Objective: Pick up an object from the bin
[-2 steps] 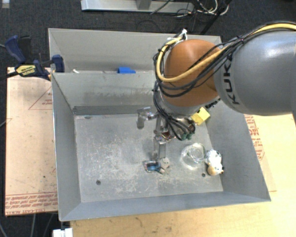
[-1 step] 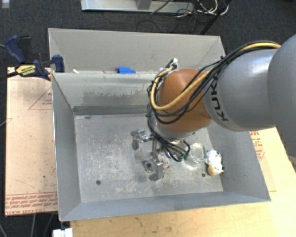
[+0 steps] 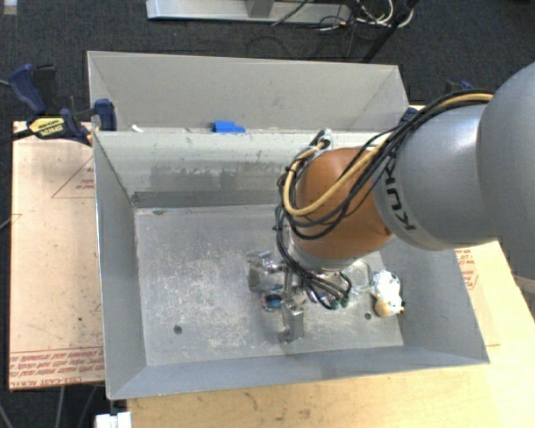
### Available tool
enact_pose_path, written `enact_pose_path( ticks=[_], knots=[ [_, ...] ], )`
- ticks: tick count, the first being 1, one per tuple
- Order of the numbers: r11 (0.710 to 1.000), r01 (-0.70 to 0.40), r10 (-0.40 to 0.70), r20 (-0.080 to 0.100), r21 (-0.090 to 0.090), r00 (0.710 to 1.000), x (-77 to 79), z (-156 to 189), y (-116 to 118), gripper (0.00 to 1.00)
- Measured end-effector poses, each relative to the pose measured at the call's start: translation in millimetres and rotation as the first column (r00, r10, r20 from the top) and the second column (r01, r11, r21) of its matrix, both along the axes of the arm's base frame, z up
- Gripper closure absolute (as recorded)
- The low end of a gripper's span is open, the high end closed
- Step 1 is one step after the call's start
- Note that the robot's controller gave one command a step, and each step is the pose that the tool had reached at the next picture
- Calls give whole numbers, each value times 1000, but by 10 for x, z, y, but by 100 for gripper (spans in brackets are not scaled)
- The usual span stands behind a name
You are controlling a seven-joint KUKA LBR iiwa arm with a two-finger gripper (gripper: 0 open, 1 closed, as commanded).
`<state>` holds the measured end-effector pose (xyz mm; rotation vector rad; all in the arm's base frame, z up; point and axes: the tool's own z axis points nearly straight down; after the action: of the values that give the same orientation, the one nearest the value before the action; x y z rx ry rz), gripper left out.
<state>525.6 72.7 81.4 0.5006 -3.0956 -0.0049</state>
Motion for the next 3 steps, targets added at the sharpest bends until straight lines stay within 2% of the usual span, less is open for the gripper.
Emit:
enact_pose_path(
  ticks=[1,2,3],
  knots=[
    [989,-149,149,9,-1,989,477,-5,-516,100],
    [989,-150,150,9,-1,989,475,-6,-510,100],
    [989,-150,150,2,0,989,494,482,-493,100]
  ],
)
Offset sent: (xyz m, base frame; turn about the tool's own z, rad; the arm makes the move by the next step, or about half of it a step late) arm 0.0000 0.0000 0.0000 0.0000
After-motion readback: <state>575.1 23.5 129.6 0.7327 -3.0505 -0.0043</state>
